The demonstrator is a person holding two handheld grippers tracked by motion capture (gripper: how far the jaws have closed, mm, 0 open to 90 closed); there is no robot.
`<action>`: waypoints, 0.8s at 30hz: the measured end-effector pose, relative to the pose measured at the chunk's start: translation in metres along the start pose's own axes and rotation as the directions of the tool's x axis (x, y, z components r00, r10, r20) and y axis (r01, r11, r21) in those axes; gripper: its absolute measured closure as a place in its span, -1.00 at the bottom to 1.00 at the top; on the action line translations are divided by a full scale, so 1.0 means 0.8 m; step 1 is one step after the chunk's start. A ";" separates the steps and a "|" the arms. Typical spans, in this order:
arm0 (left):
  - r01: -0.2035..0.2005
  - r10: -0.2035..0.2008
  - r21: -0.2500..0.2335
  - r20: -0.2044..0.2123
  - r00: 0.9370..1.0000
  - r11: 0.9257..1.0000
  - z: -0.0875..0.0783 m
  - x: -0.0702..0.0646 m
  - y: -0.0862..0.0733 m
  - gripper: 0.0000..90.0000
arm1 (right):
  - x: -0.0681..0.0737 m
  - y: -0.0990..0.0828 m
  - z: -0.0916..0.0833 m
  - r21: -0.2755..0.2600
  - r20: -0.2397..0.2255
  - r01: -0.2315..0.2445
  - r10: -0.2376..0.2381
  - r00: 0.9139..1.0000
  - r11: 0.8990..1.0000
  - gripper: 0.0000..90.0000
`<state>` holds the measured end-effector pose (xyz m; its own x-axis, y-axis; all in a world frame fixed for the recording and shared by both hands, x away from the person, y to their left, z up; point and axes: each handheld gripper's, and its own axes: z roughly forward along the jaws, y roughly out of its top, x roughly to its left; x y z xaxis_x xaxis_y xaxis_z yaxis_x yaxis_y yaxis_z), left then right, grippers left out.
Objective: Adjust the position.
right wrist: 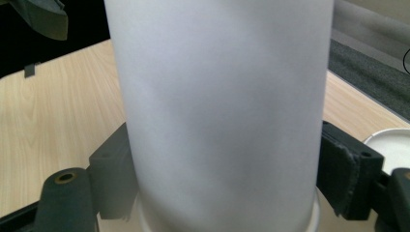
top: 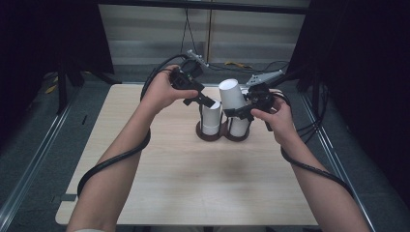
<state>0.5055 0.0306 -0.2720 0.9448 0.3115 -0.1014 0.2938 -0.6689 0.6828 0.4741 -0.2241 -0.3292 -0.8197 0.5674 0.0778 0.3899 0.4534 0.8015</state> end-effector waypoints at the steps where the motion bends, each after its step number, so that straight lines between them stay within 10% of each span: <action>1: 0.001 -0.001 0.003 0.000 1.000 1.000 0.001 0.000 -0.001 -0.54 | 0.000 0.000 0.000 0.009 -0.002 0.004 -0.004 1.000 1.000 -0.54; 24: -0.006 0.006 0.019 0.003 1.000 1.000 0.010 0.004 -0.022 -0.55 | -0.001 0.018 -0.002 0.178 -0.011 0.082 -0.081 0.997 0.981 -0.54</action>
<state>0.5047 0.0384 -0.2903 0.9471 0.3051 -0.0999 0.2908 -0.6835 0.6695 0.4797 -0.2186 -0.3167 -0.8530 0.5215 0.0189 0.3904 0.6136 0.6864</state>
